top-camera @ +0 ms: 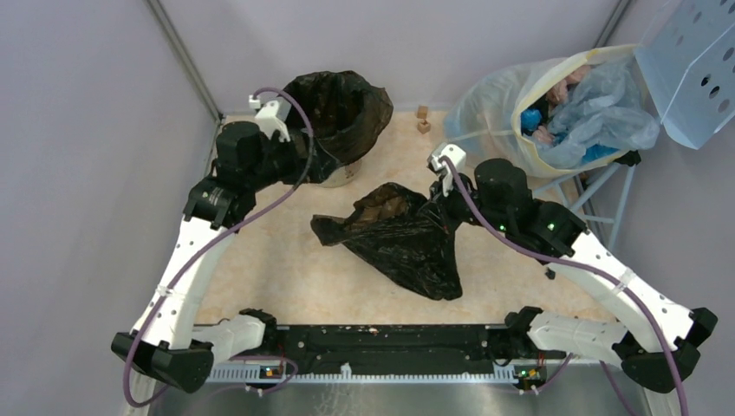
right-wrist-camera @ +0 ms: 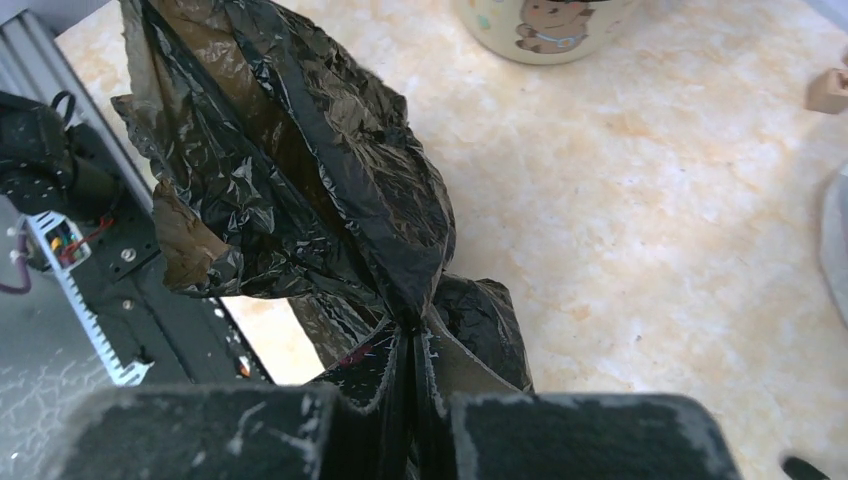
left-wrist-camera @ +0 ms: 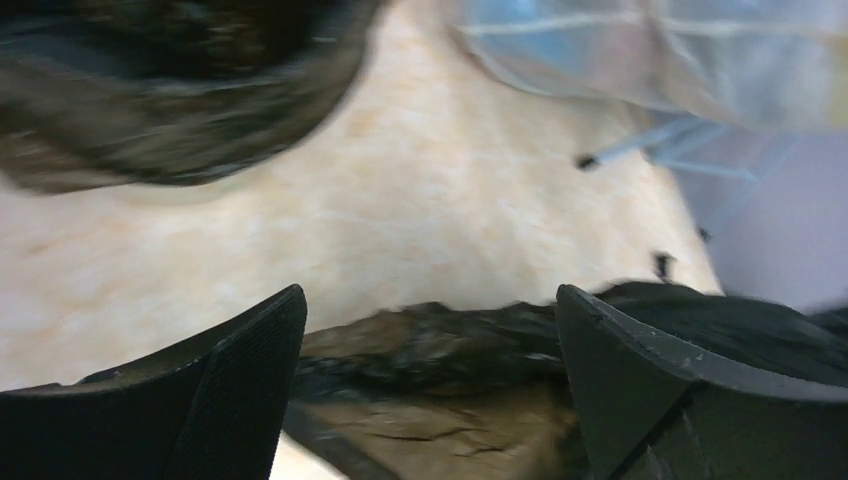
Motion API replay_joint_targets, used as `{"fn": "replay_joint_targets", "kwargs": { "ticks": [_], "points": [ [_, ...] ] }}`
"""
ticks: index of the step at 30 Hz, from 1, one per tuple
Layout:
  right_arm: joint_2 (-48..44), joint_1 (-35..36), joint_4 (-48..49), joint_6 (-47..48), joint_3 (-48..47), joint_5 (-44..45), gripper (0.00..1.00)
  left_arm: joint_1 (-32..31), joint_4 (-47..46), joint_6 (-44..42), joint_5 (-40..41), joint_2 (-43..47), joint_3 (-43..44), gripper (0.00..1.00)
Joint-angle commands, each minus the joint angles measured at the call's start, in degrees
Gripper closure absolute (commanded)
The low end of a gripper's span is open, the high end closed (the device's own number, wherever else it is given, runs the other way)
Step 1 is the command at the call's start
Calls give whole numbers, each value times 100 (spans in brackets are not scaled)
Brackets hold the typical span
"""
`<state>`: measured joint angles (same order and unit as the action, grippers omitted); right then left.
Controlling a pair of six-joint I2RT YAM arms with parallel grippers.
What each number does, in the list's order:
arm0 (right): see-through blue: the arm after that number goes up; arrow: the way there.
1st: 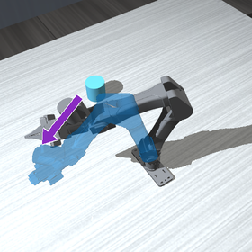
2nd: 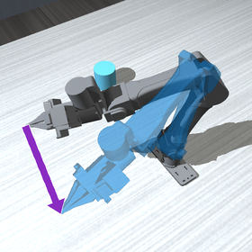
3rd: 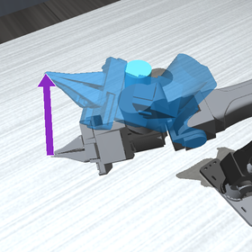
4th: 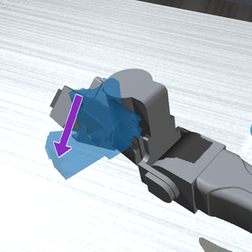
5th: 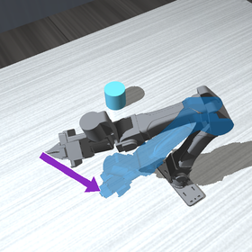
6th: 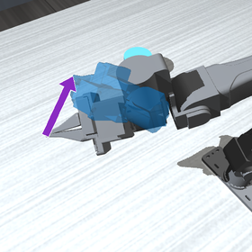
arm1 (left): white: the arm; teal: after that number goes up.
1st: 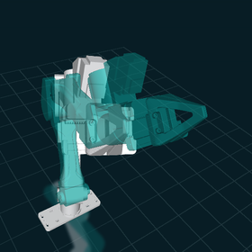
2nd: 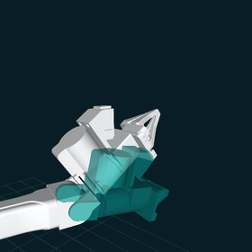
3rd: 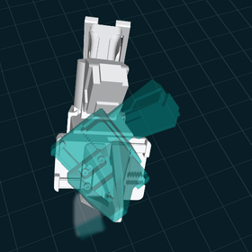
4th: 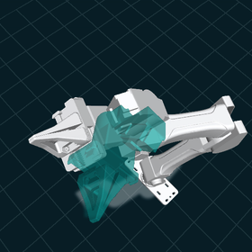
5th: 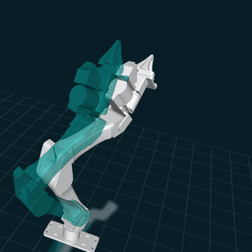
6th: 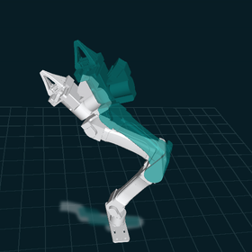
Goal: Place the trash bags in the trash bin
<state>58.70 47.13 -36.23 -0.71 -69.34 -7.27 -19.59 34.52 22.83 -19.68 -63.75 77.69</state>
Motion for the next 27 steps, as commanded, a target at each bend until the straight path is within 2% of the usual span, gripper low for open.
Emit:
{"fn": "replay_joint_targets", "kwargs": {
  "ticks": [1,4,9,18,27],
  "points": [
    [-306,61,30,-199,-76,655,100,427,445,-242,1742,-15,310,1],
    [-417,59,-4,-273,-139,910,100,649,298,27,2862,-308,425,1],
    [-576,57,-2,-341,-130,1079,100,912,18,763,3881,-1112,713,1],
    [-1037,54,45,-429,-63,1070,100,1255,-273,1324,3985,-2631,1602,7],
    [-1236,57,-180,-394,-312,1046,100,1359,-483,1544,3771,-3324,1923,19]
  ]
}}
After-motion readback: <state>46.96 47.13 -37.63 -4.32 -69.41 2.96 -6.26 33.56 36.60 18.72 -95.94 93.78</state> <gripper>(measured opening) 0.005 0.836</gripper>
